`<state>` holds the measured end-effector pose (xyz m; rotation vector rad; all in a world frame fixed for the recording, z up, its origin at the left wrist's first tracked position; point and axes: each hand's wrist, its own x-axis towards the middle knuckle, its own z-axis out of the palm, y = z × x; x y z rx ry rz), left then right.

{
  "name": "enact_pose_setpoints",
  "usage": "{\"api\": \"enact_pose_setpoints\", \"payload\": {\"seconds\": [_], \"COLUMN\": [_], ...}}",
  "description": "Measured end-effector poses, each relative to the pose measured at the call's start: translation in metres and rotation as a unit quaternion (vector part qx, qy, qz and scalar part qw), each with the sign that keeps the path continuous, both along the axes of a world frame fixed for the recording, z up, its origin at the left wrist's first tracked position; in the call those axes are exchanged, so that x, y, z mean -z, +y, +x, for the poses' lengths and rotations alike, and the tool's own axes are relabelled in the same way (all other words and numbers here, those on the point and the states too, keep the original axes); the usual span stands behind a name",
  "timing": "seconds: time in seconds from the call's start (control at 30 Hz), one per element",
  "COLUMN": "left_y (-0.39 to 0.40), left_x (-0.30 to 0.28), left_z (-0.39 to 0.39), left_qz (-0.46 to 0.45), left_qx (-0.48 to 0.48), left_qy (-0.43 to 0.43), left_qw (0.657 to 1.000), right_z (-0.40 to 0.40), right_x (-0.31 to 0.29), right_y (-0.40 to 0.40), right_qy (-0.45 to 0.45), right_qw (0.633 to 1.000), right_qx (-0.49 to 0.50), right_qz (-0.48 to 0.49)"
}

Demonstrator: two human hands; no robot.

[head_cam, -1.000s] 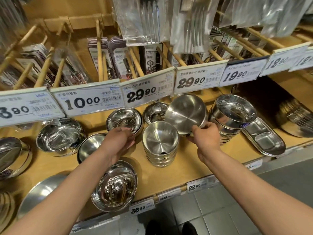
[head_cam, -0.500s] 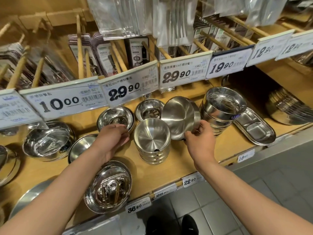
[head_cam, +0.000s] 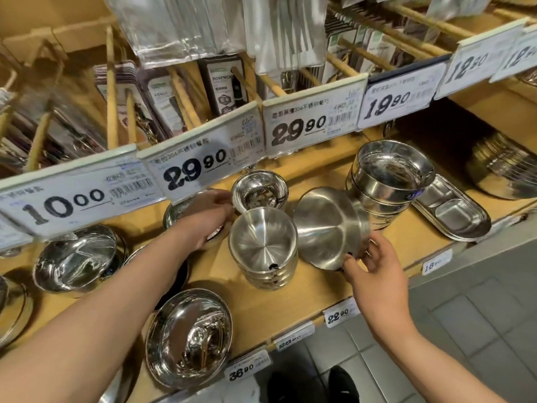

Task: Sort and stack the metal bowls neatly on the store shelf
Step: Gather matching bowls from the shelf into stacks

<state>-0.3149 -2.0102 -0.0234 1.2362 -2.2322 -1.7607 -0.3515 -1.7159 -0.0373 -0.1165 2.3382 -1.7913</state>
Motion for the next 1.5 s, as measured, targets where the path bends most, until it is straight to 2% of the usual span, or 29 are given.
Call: {"api": "enact_pose_setpoints", "payload": {"seconds": [0.1, 0.27, 0.37, 0.57, 0.73, 0.83, 0.97, 1.13, 1.33, 1.43, 1.5], "left_y": [-0.001, -0.012, -0.022, -0.028, -0.018, -0.015, -0.015, -0.016, -0.012, -0.009, -0.009], "left_x": [0.003, 0.019, 0.024, 0.038, 0.044, 0.04, 0.033, 0.02, -0.005, -0.009, -0.01], "left_z": [-0.015, -0.033, -0.047, -0.069, -0.077, -0.081, -0.087, -0.074, -0.037, -0.009, 0.006], "left_qz": [-0.069, -0.068, -0.12, -0.181, -0.25, -0.239, -0.251, -0.129, -0.033, -0.114, -0.124], "left_qx": [0.055, 0.064, 0.101, 0.088, 0.128, 0.107, 0.113, 0.039, -0.051, -0.037, -0.06], "left_qy": [-0.01, -0.059, -0.119, -0.162, -0.182, -0.169, -0.193, -0.138, -0.031, -0.059, -0.043], "left_qw": [0.996, 0.994, 0.98, 0.966, 0.942, 0.95, 0.942, 0.981, 0.998, 0.991, 0.99], "right_z": [0.003, 0.008, 0.01, 0.013, 0.016, 0.016, 0.016, 0.02, 0.023, 0.024, 0.023], "right_x": [0.0, 0.004, 0.004, 0.006, 0.008, 0.01, 0.013, 0.015, 0.009, 0.006, 0.007], "right_y": [0.003, 0.011, 0.015, 0.019, 0.023, 0.024, 0.024, 0.026, 0.03, 0.032, 0.035], "right_qy": [-0.022, -0.062, -0.064, -0.083, -0.087, -0.095, -0.1, -0.115, -0.11, -0.111, -0.108], "right_qw": [1.0, 0.996, 0.996, 0.995, 0.995, 0.994, 0.993, 0.991, 0.993, 0.993, 0.993], "right_qx": [0.018, 0.042, 0.046, 0.047, 0.052, 0.055, 0.058, 0.061, 0.042, 0.034, 0.031], "right_qz": [-0.009, -0.043, -0.035, -0.03, -0.012, -0.01, -0.013, -0.028, -0.027, -0.037, -0.04]}}
